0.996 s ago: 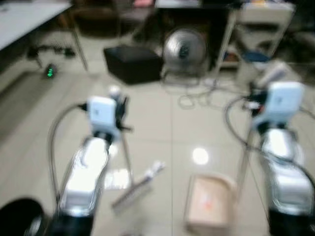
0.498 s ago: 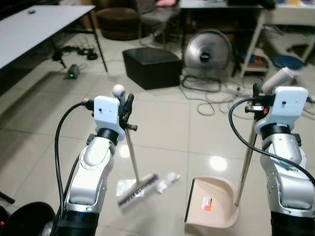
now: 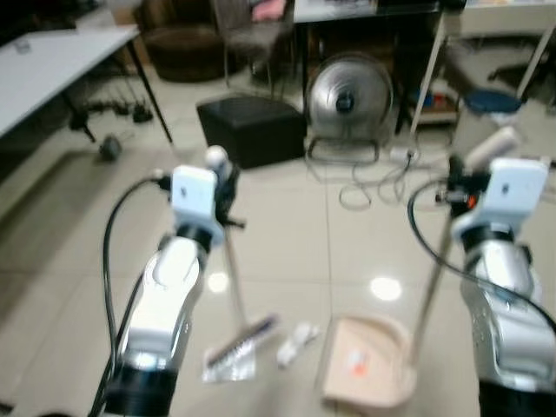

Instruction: Sweep floor

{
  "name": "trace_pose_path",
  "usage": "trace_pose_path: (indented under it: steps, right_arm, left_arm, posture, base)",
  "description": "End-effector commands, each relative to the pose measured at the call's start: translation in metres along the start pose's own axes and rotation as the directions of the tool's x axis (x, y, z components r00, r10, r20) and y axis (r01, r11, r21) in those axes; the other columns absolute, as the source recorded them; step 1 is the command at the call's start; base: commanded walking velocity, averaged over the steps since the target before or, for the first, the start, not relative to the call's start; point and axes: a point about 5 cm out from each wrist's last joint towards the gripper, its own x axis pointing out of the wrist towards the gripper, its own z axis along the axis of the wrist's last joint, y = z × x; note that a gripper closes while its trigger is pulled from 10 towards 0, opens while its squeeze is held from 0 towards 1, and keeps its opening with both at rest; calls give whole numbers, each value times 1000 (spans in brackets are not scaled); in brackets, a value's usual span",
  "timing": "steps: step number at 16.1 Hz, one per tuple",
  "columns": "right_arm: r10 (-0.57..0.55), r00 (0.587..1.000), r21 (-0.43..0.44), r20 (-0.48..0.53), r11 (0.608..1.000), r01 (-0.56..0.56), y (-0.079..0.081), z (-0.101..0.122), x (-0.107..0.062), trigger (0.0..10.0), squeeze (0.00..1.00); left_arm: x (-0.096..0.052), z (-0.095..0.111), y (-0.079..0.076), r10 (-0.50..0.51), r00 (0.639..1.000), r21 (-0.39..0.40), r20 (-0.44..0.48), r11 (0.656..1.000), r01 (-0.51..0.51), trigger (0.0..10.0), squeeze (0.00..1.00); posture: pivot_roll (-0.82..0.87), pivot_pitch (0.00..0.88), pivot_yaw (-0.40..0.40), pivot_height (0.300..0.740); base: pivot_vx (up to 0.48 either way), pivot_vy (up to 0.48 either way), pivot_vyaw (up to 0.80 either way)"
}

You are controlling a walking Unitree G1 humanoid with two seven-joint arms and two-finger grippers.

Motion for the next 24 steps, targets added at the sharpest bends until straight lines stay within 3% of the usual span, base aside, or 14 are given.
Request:
trace_pose_path:
  steps: [1,8,10,16,21,24]
  right_arm:
    - [27,999,30,32,999,-28,10,7,-2,10000,0]
    - [-24,1000,42,5,999,23,4,0,-4,10000,0]
    - [2,1000,46,3,999,-3,7,-5,-3,10000,0]
    - [44,999,-51,-4,998,-45,0,-27,5,10000,0]
    - [127,988,-155,89,981,-112,7,-30,25,10000,0]
    - [175,978,-216,115,965,-147,15,-35,33,10000,0]
  left_arm:
    - [0,4,11,28,999,52,19,998,-29,10000,0]
    - [4,4,7,-3,1000,30,21,1000,3,10000,0]
    - [10,2,4,-14,1000,65,16,998,13,10000,0]
    - [25,-4,7,53,997,106,48,993,-58,10000,0]
    - [43,-6,11,159,981,-13,108,987,-158,10000,0]
    - [52,-8,9,193,973,-36,125,981,-190,10000,0]
  posture:
    - [-17,9,75,740]
    - [-13,23,89,740]
    - [-10,31,91,740]
    - [17,104,97,740]
    - [71,238,124,740]
    - [112,290,153,740]
  base:
    - [420,0,0]
    - [349,0,0]
    - [0,0,0]
    - [0,0,0]
    - [0,0,0]
    - [0,0,0]
